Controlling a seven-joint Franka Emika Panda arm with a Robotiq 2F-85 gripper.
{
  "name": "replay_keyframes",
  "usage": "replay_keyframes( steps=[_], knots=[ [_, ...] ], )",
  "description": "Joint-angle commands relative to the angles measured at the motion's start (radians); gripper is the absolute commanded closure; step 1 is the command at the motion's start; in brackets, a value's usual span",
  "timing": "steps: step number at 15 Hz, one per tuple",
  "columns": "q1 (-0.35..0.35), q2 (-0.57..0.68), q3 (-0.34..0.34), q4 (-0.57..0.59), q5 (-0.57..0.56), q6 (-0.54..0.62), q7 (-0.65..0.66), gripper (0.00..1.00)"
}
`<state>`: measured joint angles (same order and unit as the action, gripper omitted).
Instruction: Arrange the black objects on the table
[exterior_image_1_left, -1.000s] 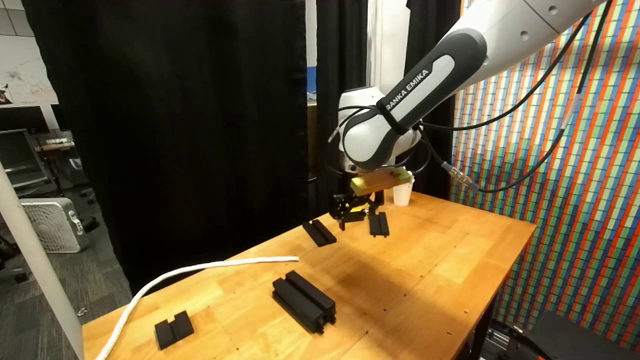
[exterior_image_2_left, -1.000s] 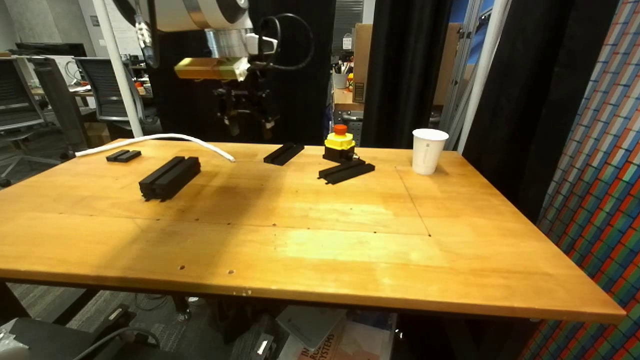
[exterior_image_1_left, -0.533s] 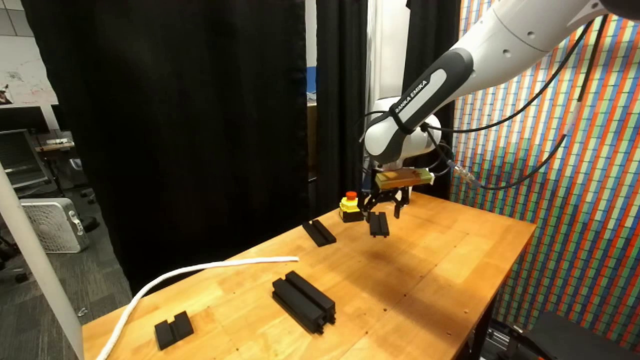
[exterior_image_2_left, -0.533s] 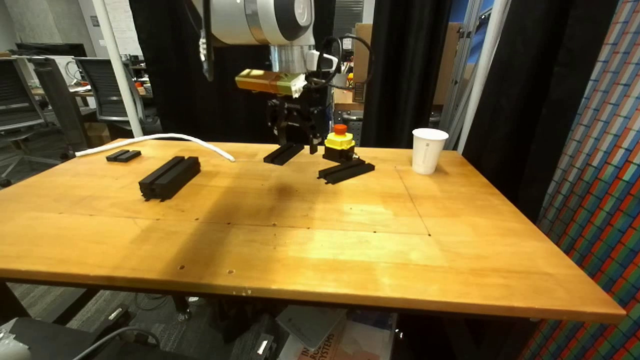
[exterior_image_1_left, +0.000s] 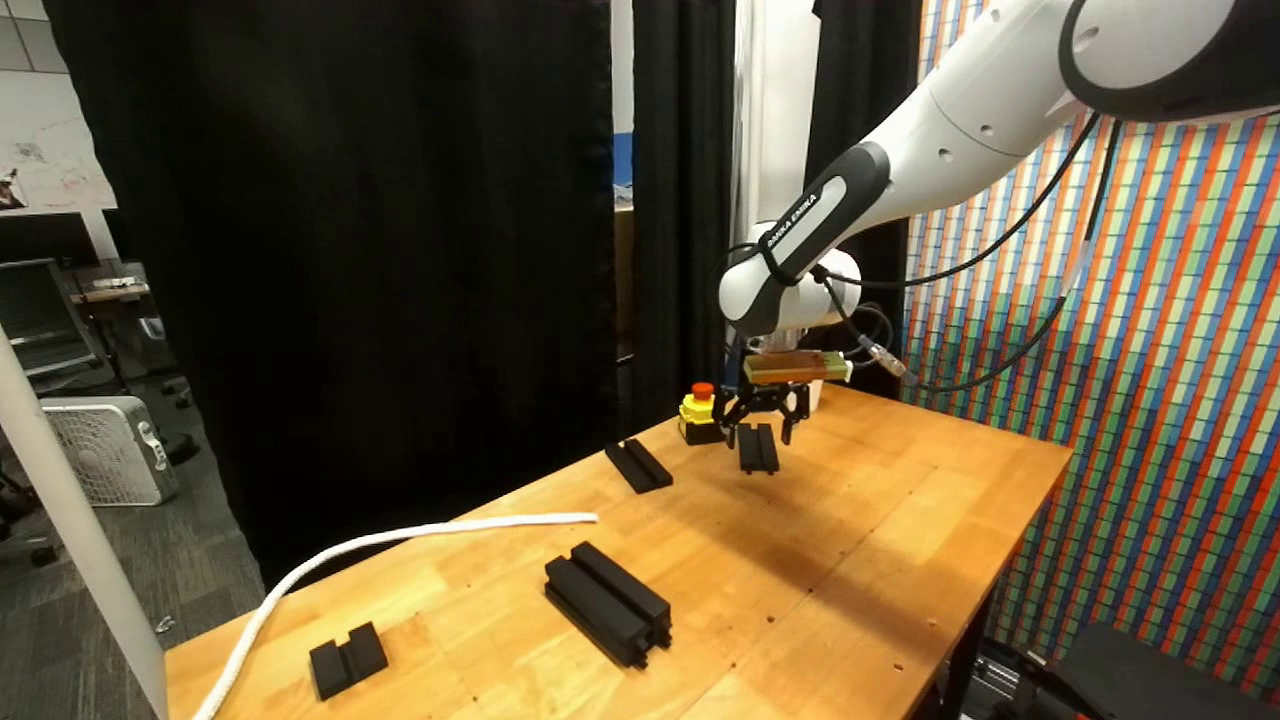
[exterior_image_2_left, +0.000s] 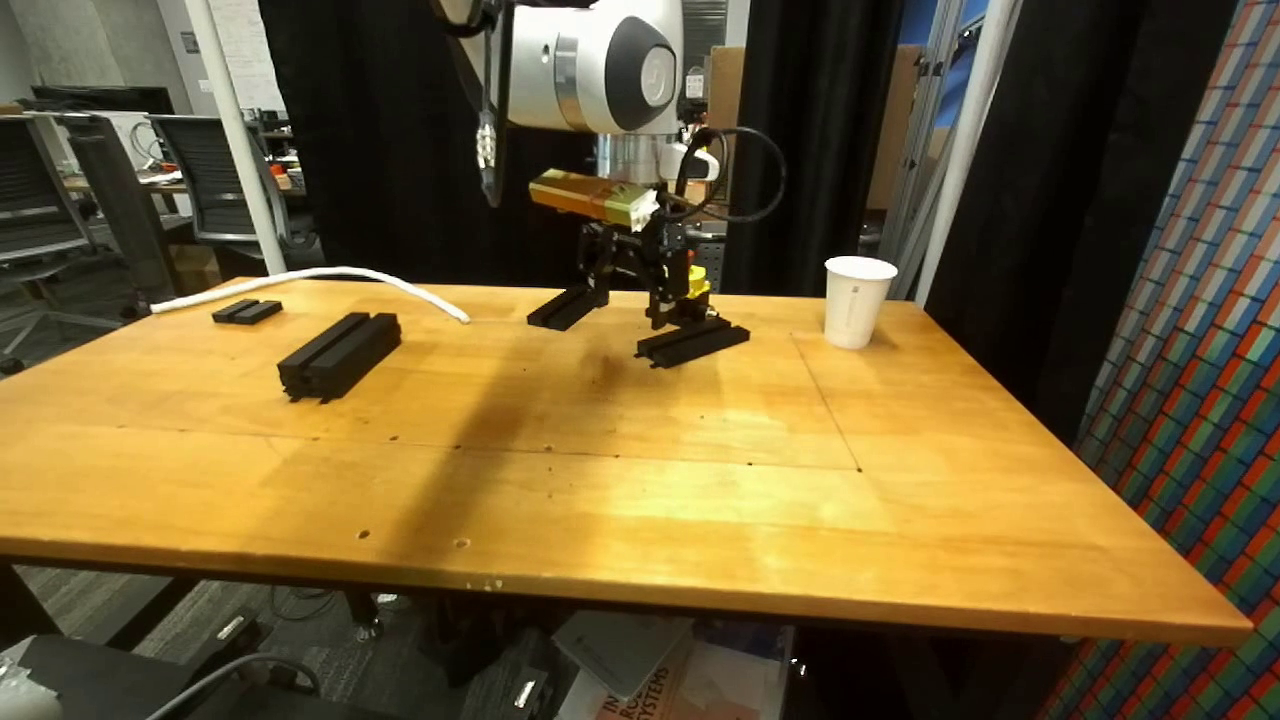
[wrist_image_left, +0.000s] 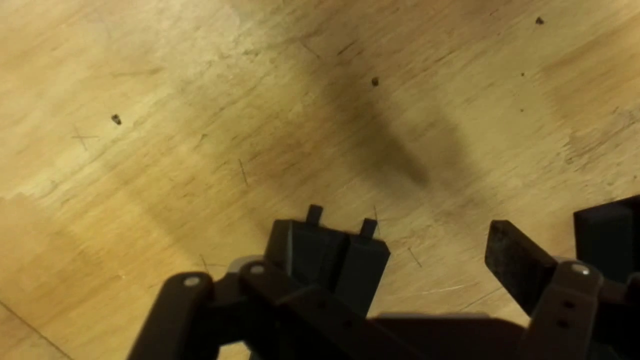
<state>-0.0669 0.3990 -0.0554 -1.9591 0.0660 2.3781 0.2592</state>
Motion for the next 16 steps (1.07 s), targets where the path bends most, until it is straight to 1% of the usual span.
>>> replay_keyframes(
  steps=[1,5,9,16],
  knots=[
    [-0.011,0.08,-0.025,0.121,0.012,-0.043,-0.013,0.0],
    [-0.035,0.151,-0.041,0.199,0.023,-0.063,-0.018,0.0],
    [-0.068,0.209,-0.028,0.27,0.055,-0.091,-0.033,0.0],
    [-0.076,0.275,-0.017,0.363,0.098,-0.138,-0.036,0.0]
  ],
)
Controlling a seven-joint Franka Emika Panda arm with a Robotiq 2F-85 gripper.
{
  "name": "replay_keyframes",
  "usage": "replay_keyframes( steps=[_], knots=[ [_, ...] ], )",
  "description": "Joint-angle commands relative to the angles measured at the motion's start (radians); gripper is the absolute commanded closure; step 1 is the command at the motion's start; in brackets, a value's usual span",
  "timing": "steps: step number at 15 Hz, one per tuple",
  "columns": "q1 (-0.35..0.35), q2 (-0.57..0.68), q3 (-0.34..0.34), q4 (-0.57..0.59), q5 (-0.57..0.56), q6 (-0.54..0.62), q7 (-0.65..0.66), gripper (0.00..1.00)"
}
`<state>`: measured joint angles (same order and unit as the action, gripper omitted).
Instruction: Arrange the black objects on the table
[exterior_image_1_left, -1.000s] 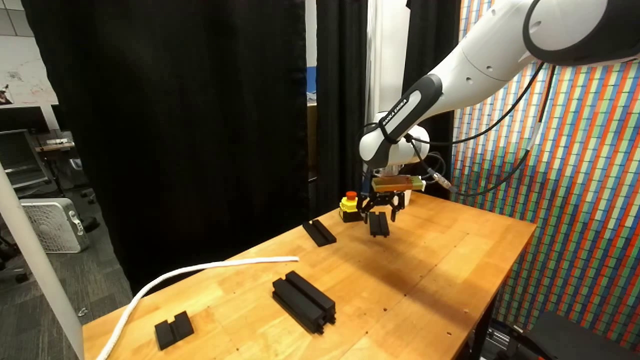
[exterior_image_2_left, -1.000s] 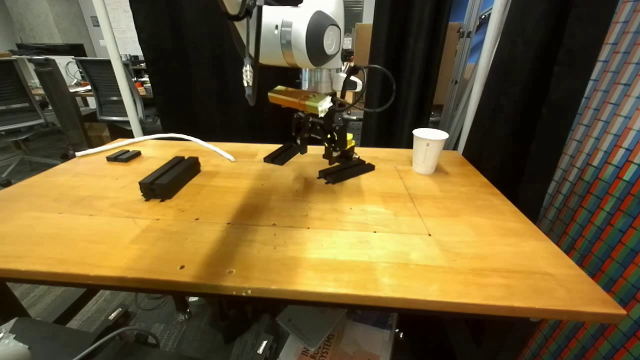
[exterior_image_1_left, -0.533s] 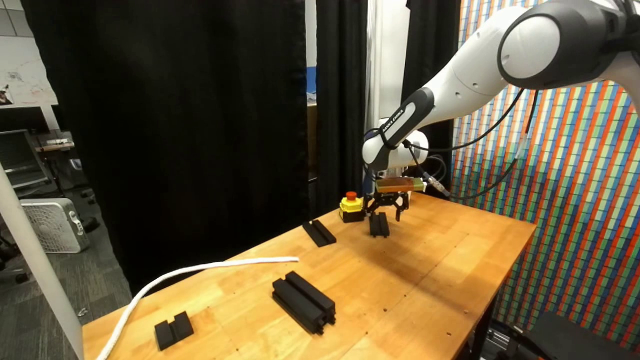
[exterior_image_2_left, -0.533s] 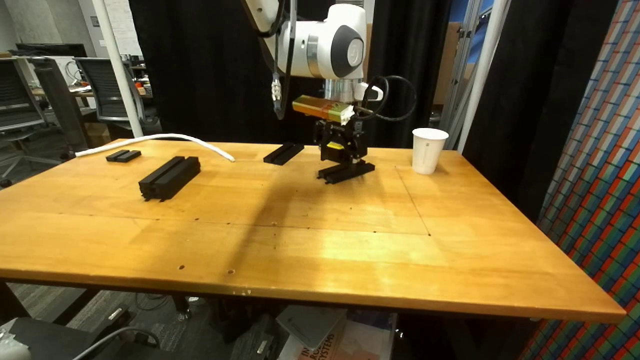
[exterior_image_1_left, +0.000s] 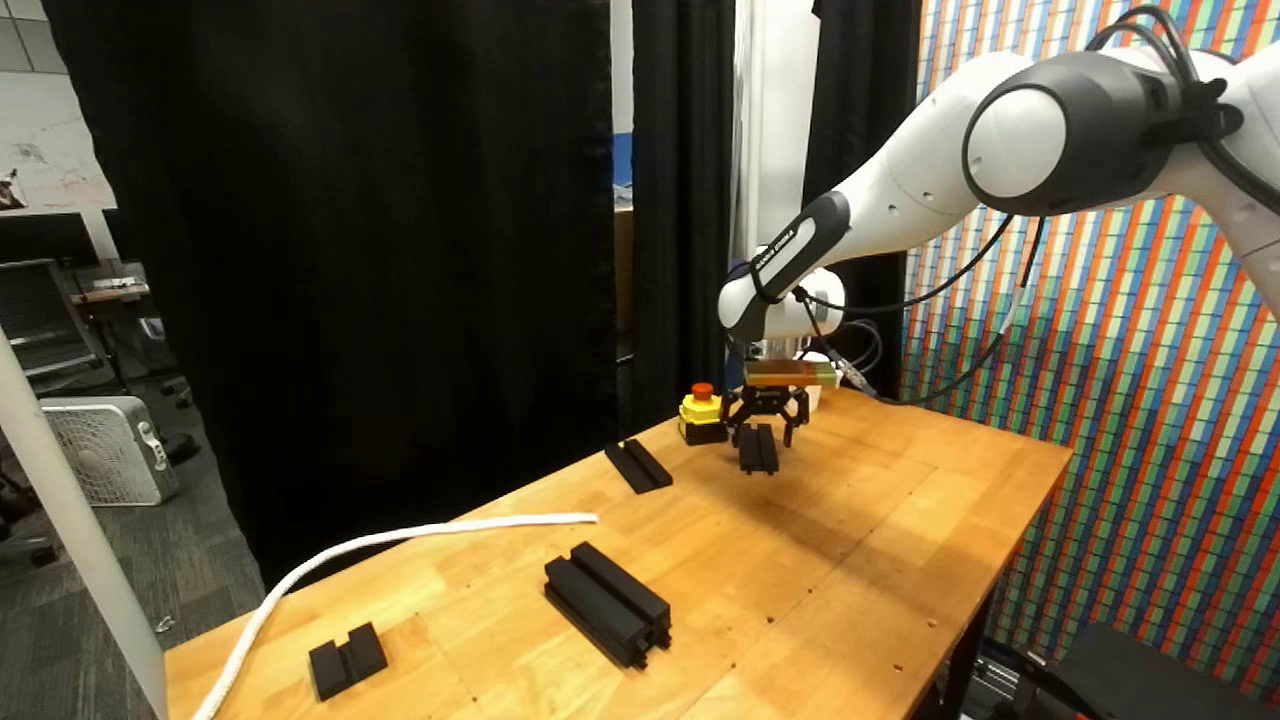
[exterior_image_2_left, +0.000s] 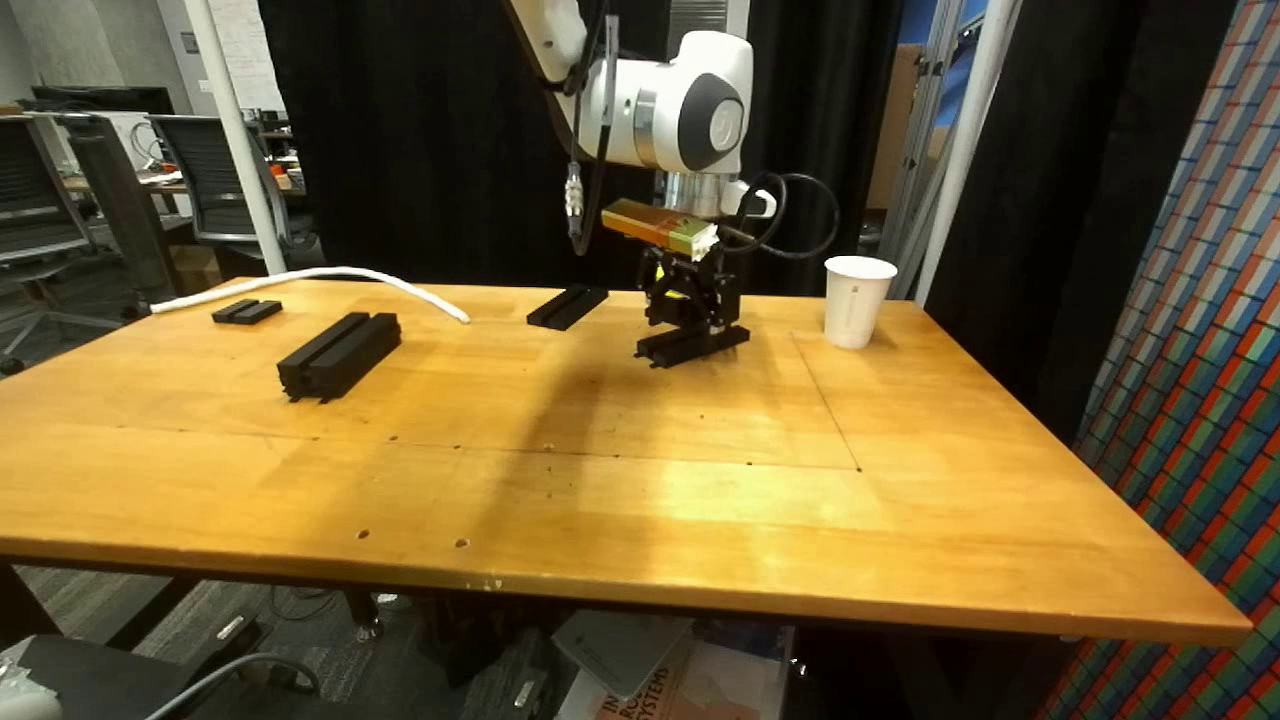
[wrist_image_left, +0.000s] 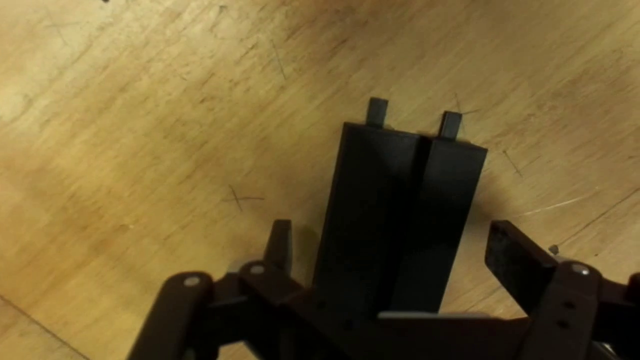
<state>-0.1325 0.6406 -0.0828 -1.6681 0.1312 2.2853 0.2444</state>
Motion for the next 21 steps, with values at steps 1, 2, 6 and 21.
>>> replay_keyframes(
  steps=[1,2,6,21],
  knots=[
    [-0.009,0.039,0.011,0.079,0.035,-0.047,-0.02,0.0],
    [-0.007,0.045,0.01,0.085,0.034,-0.05,-0.016,0.0],
    [-0.003,0.067,0.005,0.107,0.029,-0.066,-0.005,0.0],
    [0.064,-0.03,-0.06,-0.006,-0.046,-0.161,0.114,0.52]
  ],
)
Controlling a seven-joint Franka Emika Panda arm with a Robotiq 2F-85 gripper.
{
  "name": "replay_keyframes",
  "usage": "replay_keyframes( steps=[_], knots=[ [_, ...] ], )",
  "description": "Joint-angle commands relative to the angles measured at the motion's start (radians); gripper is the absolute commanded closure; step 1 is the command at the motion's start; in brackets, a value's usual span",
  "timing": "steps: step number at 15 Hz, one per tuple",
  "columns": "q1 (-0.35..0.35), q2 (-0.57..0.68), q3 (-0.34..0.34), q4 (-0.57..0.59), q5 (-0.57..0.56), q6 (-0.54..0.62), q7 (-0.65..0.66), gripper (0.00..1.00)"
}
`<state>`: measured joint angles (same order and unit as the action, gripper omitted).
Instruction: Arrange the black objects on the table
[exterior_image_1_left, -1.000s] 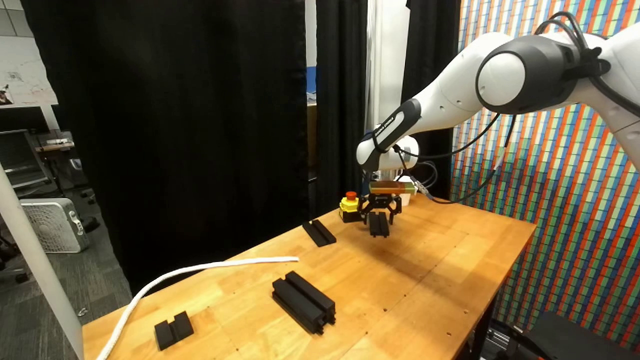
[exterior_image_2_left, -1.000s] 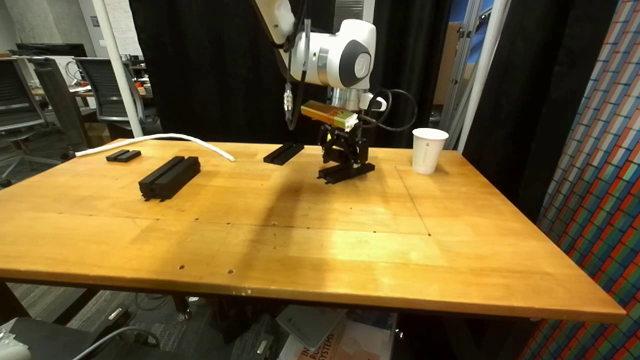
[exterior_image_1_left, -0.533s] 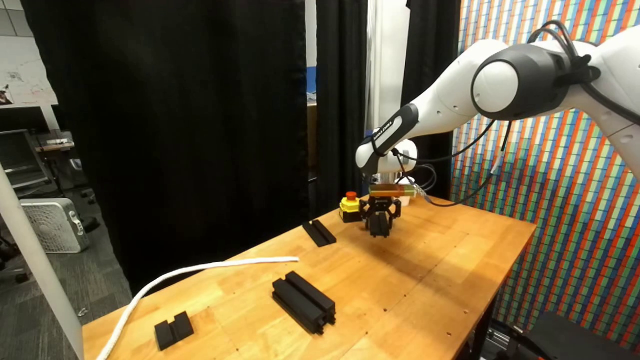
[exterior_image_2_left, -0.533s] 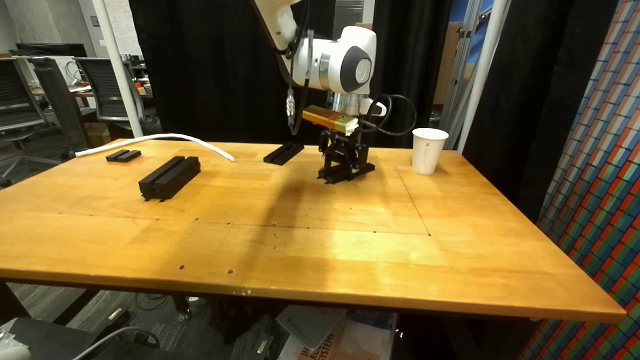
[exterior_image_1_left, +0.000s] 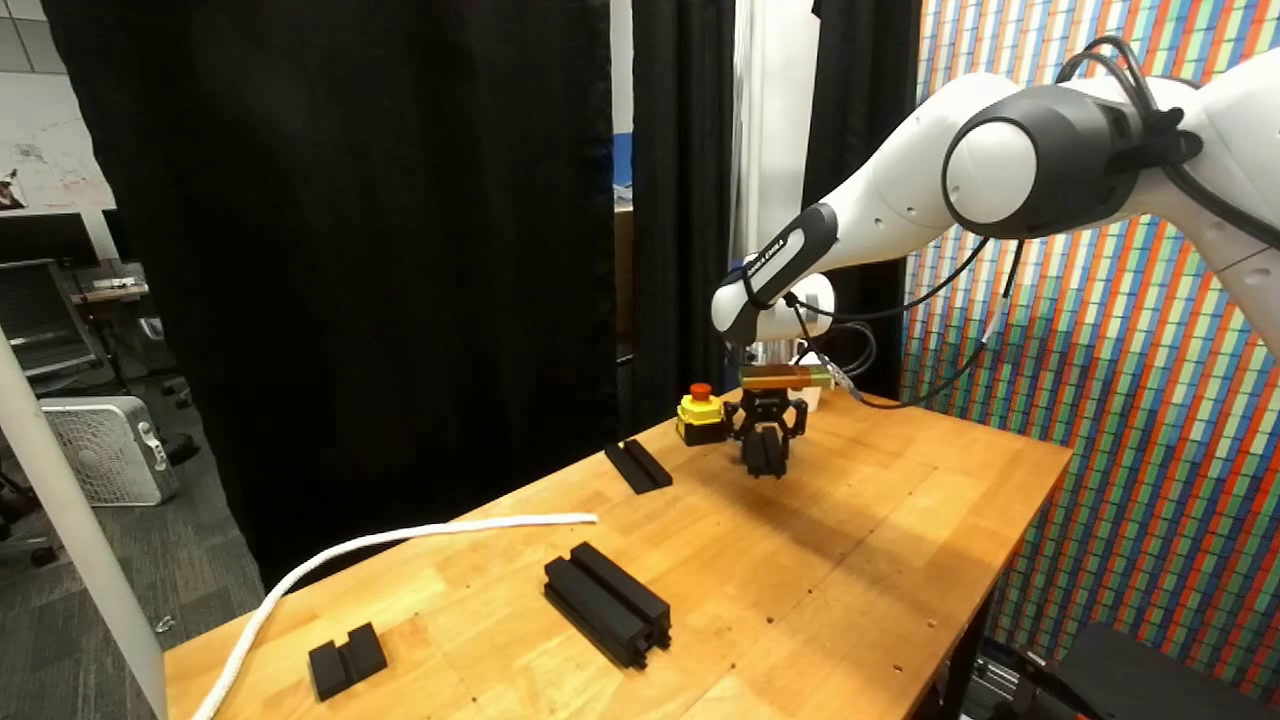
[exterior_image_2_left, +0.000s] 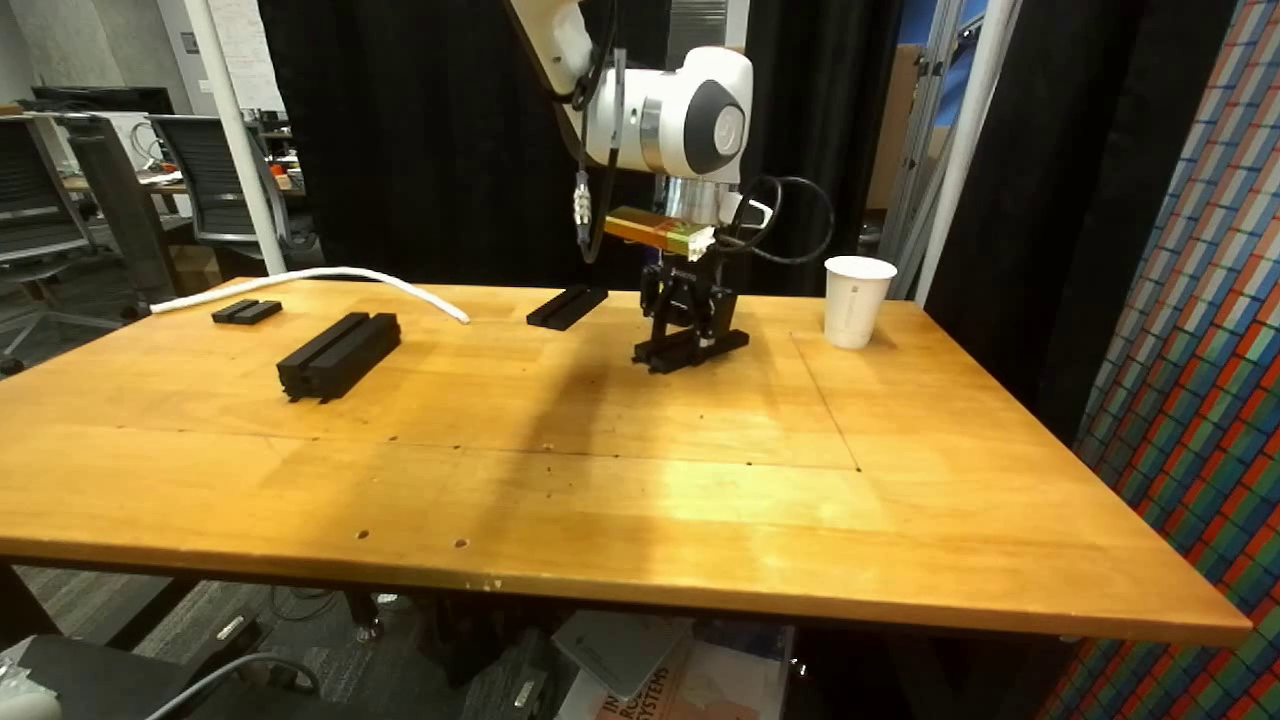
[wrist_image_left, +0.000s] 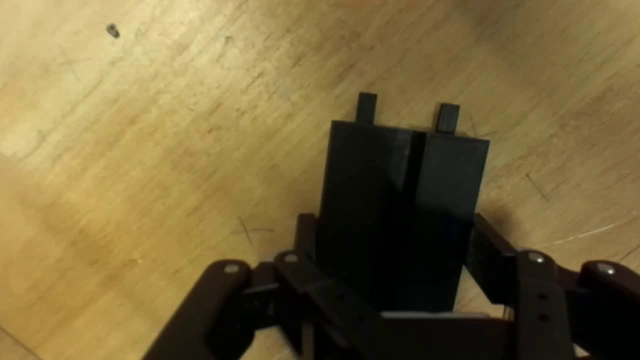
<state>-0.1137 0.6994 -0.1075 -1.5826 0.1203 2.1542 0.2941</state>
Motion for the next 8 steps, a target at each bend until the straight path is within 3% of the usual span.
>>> replay_keyframes(
  steps=[1,4,8],
  knots=[
    [0.06,-0.118,-0.041,-0.129,-0.045,-0.029,0.083,0.52],
    [0.114,-0.225,-0.042,-0.276,-0.081,0.003,0.143,0.52],
    [0.199,-0.351,0.005,-0.45,-0.116,0.028,0.18,0.52]
  ],
)
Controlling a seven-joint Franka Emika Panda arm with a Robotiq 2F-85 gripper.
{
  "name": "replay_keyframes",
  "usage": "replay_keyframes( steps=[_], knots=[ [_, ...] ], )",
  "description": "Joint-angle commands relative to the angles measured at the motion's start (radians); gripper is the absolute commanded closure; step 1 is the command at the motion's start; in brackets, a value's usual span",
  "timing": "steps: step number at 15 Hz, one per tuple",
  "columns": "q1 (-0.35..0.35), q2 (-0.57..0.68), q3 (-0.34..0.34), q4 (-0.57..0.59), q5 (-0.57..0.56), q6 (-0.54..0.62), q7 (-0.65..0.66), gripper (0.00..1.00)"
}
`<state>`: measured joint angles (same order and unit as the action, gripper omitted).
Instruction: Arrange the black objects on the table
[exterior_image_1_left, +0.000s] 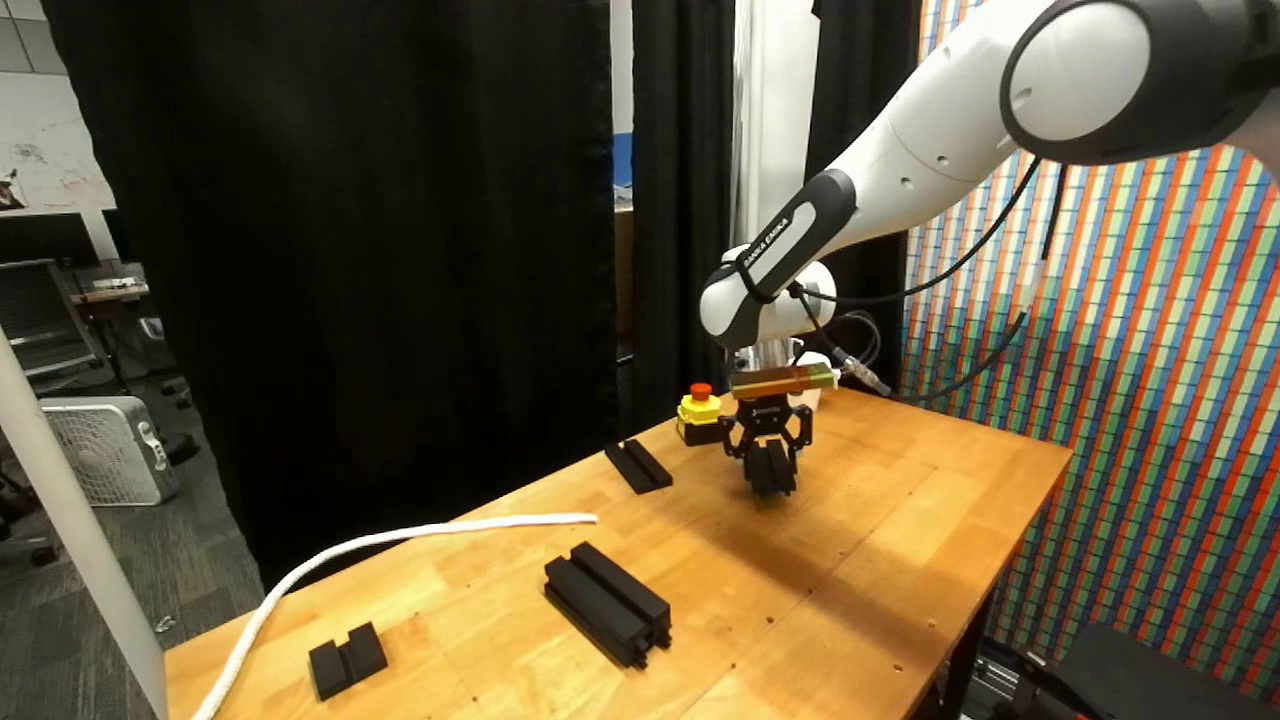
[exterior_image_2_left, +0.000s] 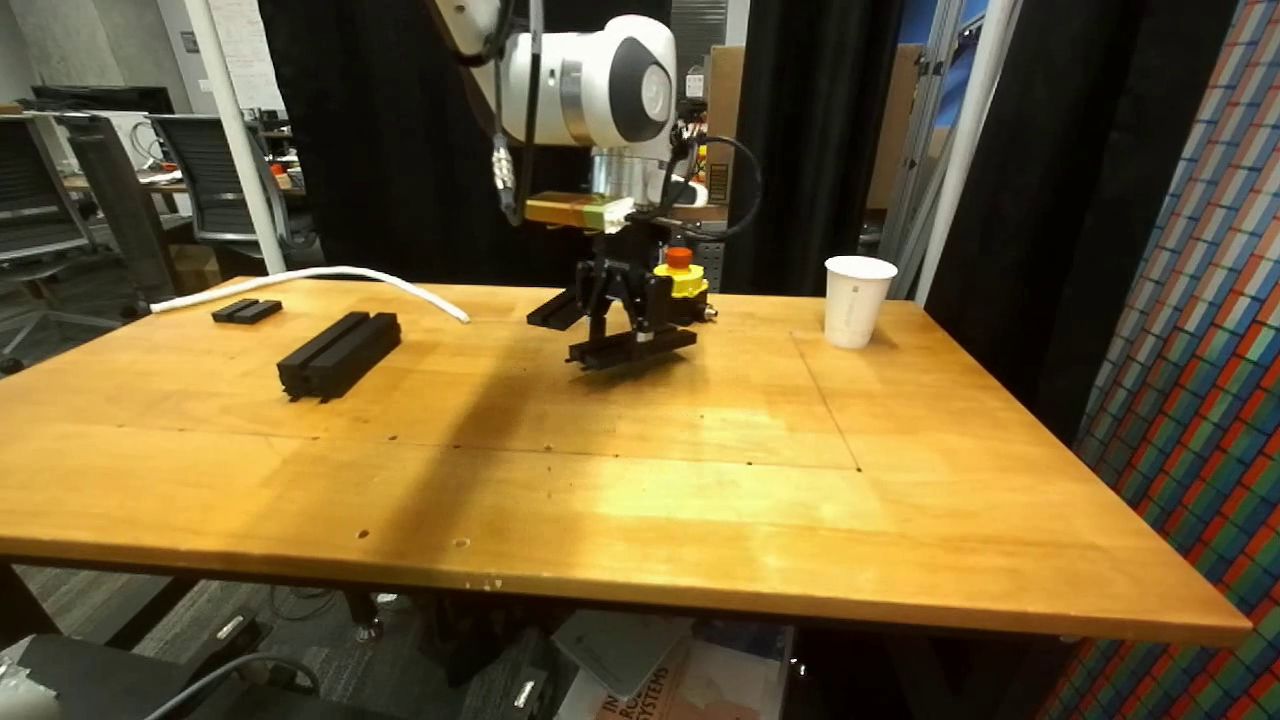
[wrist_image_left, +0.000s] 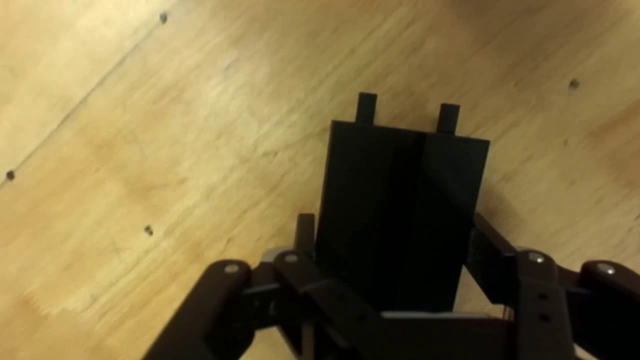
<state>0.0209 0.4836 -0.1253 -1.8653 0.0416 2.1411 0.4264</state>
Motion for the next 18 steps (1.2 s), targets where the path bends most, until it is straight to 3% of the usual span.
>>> replay_keyframes(
  steps=[1,7,10,18],
  knots=[
    [0.091,-0.16,0.038,-0.203,-0.047,0.05,0.061,0.52],
    [0.241,-0.295,0.131,-0.333,-0.194,0.099,0.241,0.52],
    [0.274,-0.345,0.184,-0.364,-0.265,0.116,0.308,0.52],
    [0.266,-0.399,0.305,-0.413,-0.186,0.207,0.168,0.52]
  ],
)
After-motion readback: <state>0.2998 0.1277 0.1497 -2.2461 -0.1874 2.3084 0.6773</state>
